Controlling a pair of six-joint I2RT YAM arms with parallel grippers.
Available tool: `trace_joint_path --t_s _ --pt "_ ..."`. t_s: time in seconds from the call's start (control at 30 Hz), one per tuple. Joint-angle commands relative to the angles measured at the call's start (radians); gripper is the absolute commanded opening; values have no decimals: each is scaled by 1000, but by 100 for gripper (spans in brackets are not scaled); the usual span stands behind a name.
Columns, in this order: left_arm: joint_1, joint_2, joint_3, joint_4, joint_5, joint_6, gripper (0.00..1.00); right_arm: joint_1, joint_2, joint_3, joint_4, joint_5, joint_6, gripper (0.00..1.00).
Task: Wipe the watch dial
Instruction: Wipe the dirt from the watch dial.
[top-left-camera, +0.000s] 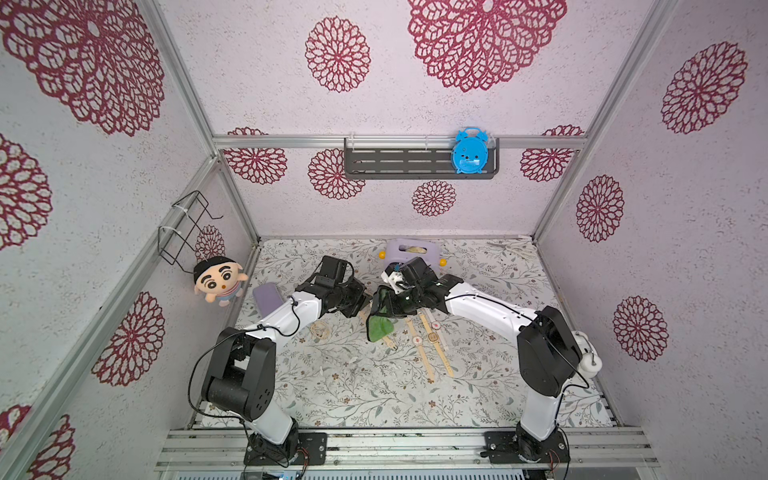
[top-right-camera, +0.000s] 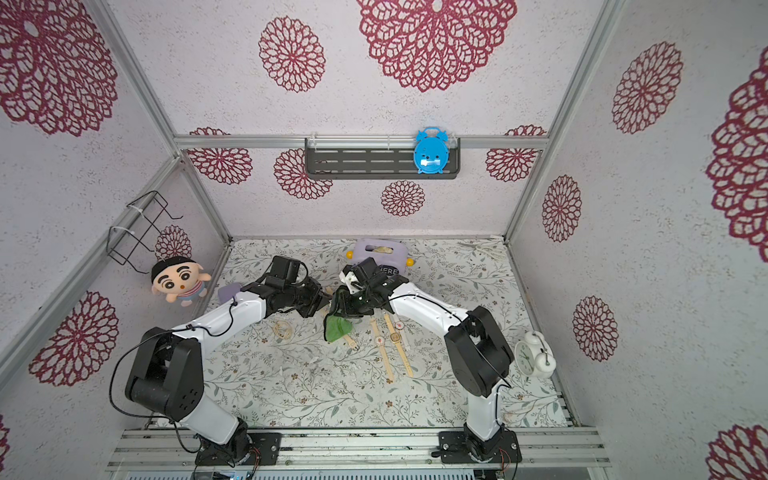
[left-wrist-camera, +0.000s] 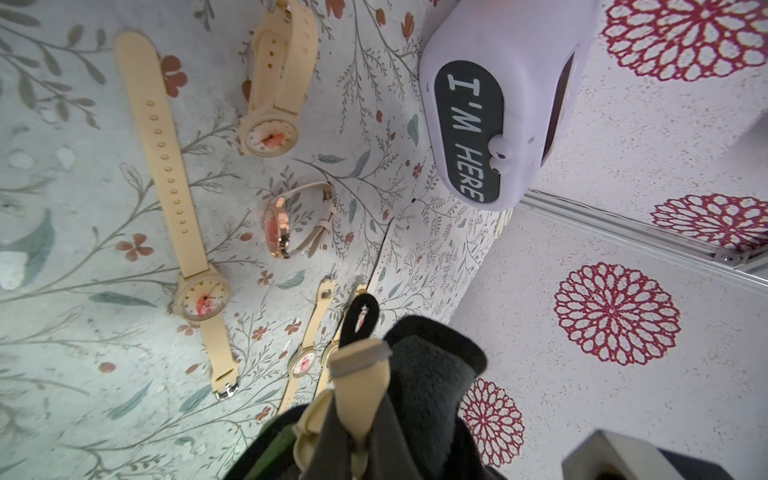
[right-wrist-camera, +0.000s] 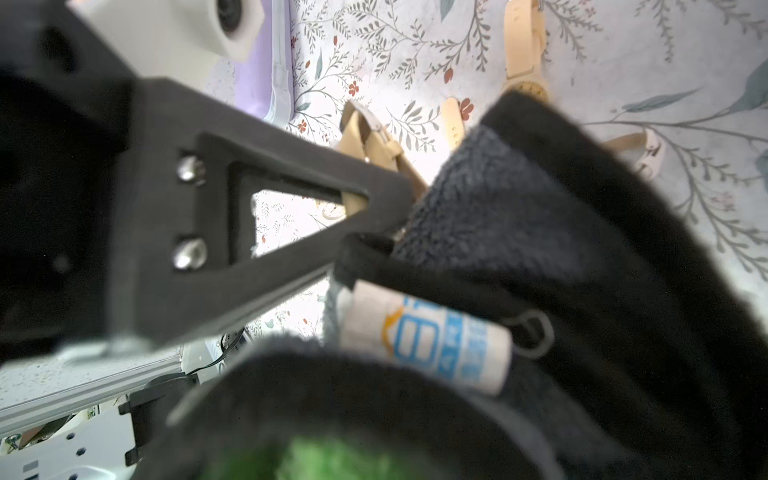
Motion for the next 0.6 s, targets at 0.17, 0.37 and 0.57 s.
trace_joint_path --t_s 0.17,0.37,0.57 --pt "-69 -25 20 -4 24 -13 0 -22 77 118 29 2 -13 0" --pt "-91 -74 -36 -42 29 33 0 -86 137 200 18 -16 -23 0" --pt "-84 -140 -108 -99 40 87 0 -151 197 285 -27 -28 -54 0"
